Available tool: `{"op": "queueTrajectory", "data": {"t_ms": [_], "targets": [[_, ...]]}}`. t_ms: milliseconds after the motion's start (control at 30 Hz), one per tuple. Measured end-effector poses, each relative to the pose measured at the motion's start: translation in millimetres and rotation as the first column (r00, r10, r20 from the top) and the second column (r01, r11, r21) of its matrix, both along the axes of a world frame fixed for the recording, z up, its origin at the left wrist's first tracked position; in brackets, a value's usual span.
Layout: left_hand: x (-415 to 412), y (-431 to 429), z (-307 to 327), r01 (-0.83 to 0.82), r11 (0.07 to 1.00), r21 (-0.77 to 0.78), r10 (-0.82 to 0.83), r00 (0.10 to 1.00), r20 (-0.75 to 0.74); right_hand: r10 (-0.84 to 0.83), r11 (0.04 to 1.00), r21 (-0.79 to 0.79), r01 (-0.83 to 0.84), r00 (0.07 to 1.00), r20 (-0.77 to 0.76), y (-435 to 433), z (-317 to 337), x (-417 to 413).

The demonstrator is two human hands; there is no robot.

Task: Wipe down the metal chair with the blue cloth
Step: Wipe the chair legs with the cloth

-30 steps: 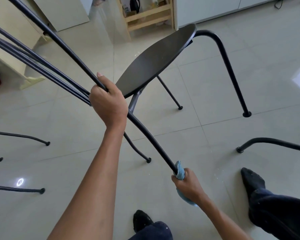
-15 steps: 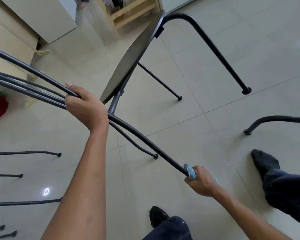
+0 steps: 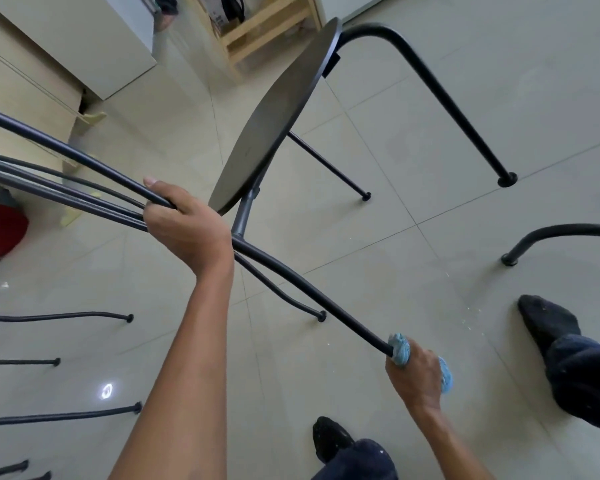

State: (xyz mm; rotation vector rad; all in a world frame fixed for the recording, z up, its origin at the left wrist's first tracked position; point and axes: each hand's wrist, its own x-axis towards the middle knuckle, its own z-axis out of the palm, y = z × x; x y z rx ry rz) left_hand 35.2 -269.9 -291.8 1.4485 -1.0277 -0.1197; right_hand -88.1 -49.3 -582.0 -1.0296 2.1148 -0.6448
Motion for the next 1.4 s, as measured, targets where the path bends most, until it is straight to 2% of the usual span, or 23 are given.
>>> {"op": "queueTrajectory", "data": {"t_ms": [100, 200, 233, 433, 500, 567, 600, 633, 733, 800, 900, 1000, 1067, 1133, 1233, 1300, 1400], "targets": [[-0.3, 0.3, -0.1, 0.012, 1.000, -0.017, -0.012, 1.000, -0.001, 0.136, 0.991, 0.008, -0.137, 0.990, 0.046, -4.4, -5.5, -21.7], [-0.7, -0.2, 1.6, 0.000, 1.000, -0.012, 0.000, 1.000, -0.004, 0.305, 0.934, 0.109, -0.340, 0.919, 0.250, -13.8, -5.8, -42.5], [-0.7, 0.0, 2.3, -0.005, 1.000, -0.008, 0.005, 1.000, -0.005, 0.344, 0.912, 0.134, -0.389, 0.899, 0.270, -15.7, -4.3, -46.6], [4.9, -2.6, 2.1, -0.002, 1.000, 0.000, 0.002, 1.000, -0.003, 0.569, 0.790, 0.139, -0.597, 0.798, 0.198, -14.0, 13.9, -54.6], [7.0, -3.1, 3.0, -0.002, 1.000, 0.008, 0.002, 1.000, 0.001, 0.708, 0.667, 0.215, -0.713, 0.697, 0.115, -13.3, 23.5, -64.2], [8.3, -3.6, 3.8, -0.003, 1.000, 0.016, 0.003, 1.000, 0.007, 0.837, 0.513, 0.328, -0.794, 0.547, 0.017, -14.2, 28.1, -71.7], [8.9, -4.4, 4.5, -0.005, 1.000, 0.024, 0.005, 1.000, 0.008, 0.863, 0.479, 0.357, -0.802, 0.505, -0.024, -14.4, 26.8, -72.7], [10.0, -4.9, 4.3, -0.007, 0.999, 0.032, 0.006, 1.000, 0.011, 0.859, 0.495, 0.355, -0.793, 0.507, -0.065, -14.3, 26.0, -71.6], [10.8, -4.0, 3.1, -0.004, 0.999, 0.041, 0.003, 1.000, 0.021, 0.764, 0.644, 0.277, -0.714, 0.621, -0.176, -8.6, 20.7, -62.0], [9.5, -1.9, 2.5, 0.008, 0.999, 0.032, -0.009, 0.999, 0.034, 0.706, 0.708, 0.245, -0.663, 0.671, -0.224, -3.2, 18.8, -56.4], [4.3, 1.3, 4.1, -0.002, 0.999, 0.036, 0.000, 0.999, 0.049, 0.646, 0.764, 0.212, -0.610, 0.717, -0.264, 8.8, 16.7, -54.8], [2.0, 3.0, 3.0, -0.002, 0.999, 0.035, 0.001, 0.999, 0.035, 0.522, 0.853, 0.146, -0.501, 0.805, -0.283, 21.9, 5.9, -46.0], [2.2, 4.7, 2.7, 0.002, 1.000, 0.025, -0.003, 1.000, 0.031, 0.481, 0.876, 0.172, -0.450, 0.840, -0.250, 23.6, 4.2, -40.8], [1.1, 6.1, 2.5, 0.015, 0.999, 0.032, -0.016, 0.999, 0.037, 0.524, 0.851, 0.171, -0.496, 0.814, -0.250, 21.1, 4.3, -43.8], [-1.2, 8.0, 4.8, 0.007, 0.999, 0.042, -0.008, 0.999, 0.035, 0.651, 0.758, 0.213, -0.616, 0.729, -0.211, 10.6, 11.5, -56.6], [-1.9, 9.0, 3.8, 0.009, 0.999, 0.032, -0.011, 0.999, 0.047, 0.710, 0.696, 0.276, -0.663, 0.693, -0.125, -1.1, 15.3, -66.4], [-1.9, 11.0, 1.9, 0.027, 0.999, 0.032, -0.030, 0.997, 0.068, 0.796, 0.533, 0.401, -0.745, 0.602, 0.062, -22.5, 29.4, -75.0]]}}
